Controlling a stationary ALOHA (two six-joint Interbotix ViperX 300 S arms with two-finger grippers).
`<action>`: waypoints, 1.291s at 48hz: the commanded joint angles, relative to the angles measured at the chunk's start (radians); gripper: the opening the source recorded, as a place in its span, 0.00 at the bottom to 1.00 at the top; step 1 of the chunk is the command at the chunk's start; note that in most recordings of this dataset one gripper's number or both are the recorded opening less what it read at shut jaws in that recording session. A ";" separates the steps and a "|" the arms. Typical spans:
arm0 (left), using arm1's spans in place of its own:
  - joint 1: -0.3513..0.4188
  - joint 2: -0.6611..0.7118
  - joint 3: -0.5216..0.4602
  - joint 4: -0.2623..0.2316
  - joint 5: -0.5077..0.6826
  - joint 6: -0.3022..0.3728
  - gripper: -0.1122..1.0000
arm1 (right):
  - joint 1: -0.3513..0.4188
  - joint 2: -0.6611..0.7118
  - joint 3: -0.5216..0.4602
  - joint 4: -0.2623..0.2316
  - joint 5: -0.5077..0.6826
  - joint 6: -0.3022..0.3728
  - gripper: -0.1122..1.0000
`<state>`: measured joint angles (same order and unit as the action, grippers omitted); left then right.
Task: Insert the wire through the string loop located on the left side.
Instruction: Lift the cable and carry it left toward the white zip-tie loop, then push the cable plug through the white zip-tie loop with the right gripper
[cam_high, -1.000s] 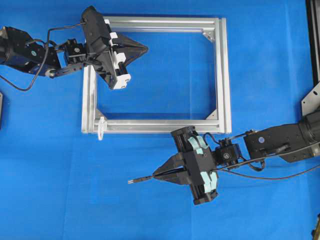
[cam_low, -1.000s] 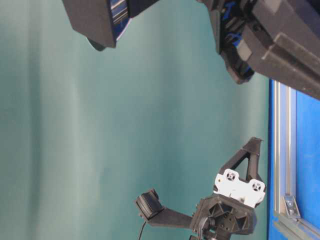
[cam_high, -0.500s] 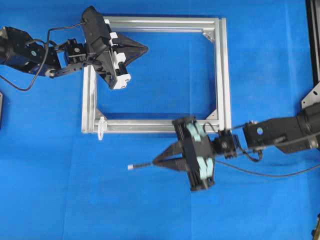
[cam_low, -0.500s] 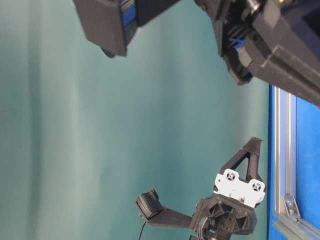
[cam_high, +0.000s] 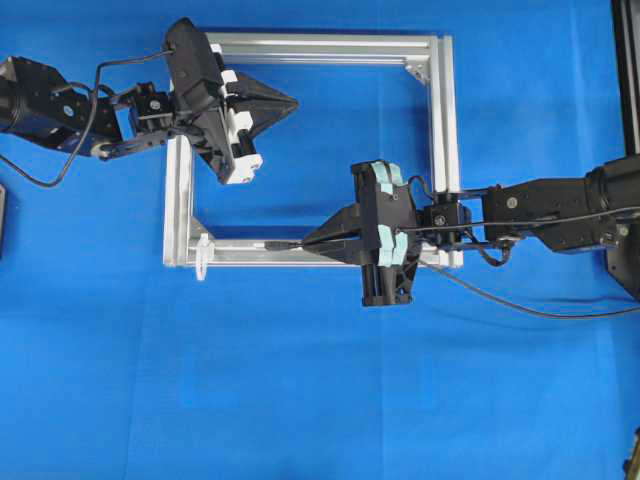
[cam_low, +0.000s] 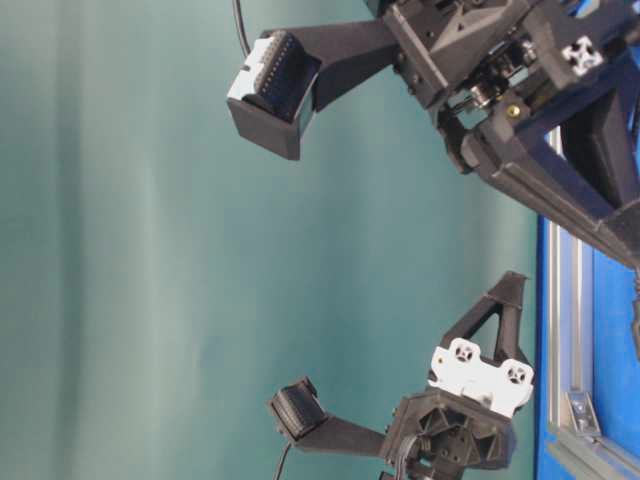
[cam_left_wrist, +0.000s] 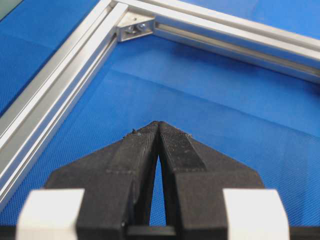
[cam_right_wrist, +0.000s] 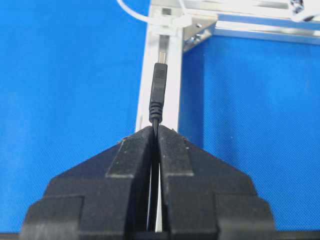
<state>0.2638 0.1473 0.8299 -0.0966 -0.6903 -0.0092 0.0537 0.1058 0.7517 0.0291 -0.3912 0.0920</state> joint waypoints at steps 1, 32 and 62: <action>-0.003 -0.034 -0.009 0.003 -0.005 0.000 0.10 | -0.008 -0.029 -0.008 0.002 -0.006 -0.003 0.07; -0.003 -0.034 -0.012 0.003 -0.005 0.000 0.10 | -0.008 0.080 -0.130 0.002 -0.006 -0.003 0.07; -0.003 -0.038 -0.011 0.003 -0.005 0.000 0.10 | 0.003 0.137 -0.199 0.000 0.005 -0.003 0.07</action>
<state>0.2623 0.1411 0.8299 -0.0966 -0.6903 -0.0092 0.0537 0.2608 0.5706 0.0291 -0.3820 0.0874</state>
